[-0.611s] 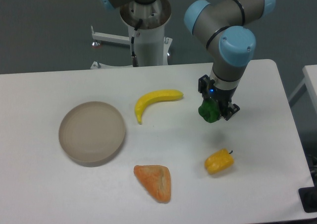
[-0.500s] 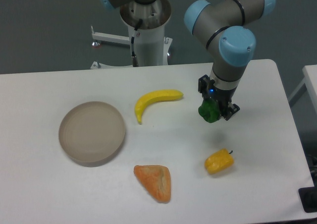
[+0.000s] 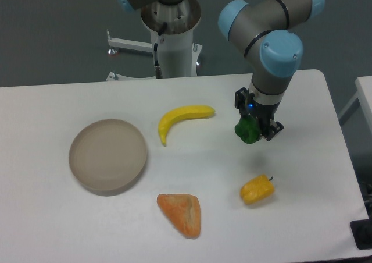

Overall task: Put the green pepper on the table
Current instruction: 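Carry the held green pepper sideways with the gripper, away from the banana, then lower the green pepper onto the table and open the gripper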

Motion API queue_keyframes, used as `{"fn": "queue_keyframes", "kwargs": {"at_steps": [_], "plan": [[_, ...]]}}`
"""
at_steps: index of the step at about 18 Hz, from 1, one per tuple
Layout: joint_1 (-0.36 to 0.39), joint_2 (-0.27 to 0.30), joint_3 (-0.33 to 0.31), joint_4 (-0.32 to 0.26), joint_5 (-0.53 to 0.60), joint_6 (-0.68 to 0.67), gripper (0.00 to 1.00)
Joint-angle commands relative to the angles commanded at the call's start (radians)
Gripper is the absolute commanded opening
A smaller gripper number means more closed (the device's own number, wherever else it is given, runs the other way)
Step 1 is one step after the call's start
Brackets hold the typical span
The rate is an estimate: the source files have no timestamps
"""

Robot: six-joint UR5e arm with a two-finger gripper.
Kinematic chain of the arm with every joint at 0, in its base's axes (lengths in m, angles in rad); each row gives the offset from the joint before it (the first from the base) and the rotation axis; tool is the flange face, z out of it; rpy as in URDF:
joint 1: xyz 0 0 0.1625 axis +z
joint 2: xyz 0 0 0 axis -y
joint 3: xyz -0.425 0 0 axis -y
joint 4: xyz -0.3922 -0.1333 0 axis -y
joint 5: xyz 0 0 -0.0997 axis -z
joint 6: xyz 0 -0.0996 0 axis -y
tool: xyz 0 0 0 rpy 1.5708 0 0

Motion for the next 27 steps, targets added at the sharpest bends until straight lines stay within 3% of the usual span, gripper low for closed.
{"fn": "queue_keyframes", "kwargs": {"at_steps": [6, 9, 11, 13, 15, 16, 17, 18, 22, 25, 26, 27], "plan": [[0.089, -0.009, -0.093, 0.081, -0.003, 0.138, 0.24], [0.126, -0.011, -0.193, 0.222, -0.026, 0.207, 0.24], [0.132, -0.006, -0.238, 0.252, -0.032, 0.241, 0.24], [0.140, 0.000, -0.247, 0.252, -0.032, 0.244, 0.26], [0.137, 0.000, -0.265, 0.252, -0.032, 0.246, 0.41], [0.132, 0.000, -0.273, 0.249, -0.029, 0.247, 0.57], [0.132, 0.002, -0.284, 0.249, -0.031, 0.246, 0.85], [0.131, 0.005, -0.290, 0.247, -0.031, 0.246, 1.00], [0.128, 0.021, -0.293, 0.247, -0.032, 0.226, 1.00], [0.124, 0.040, -0.241, 0.220, -0.020, 0.217, 1.00], [0.117, 0.050, -0.198, 0.187, -0.020, 0.214, 1.00], [0.100, 0.051, -0.137, 0.114, -0.020, 0.209, 1.00]]}}
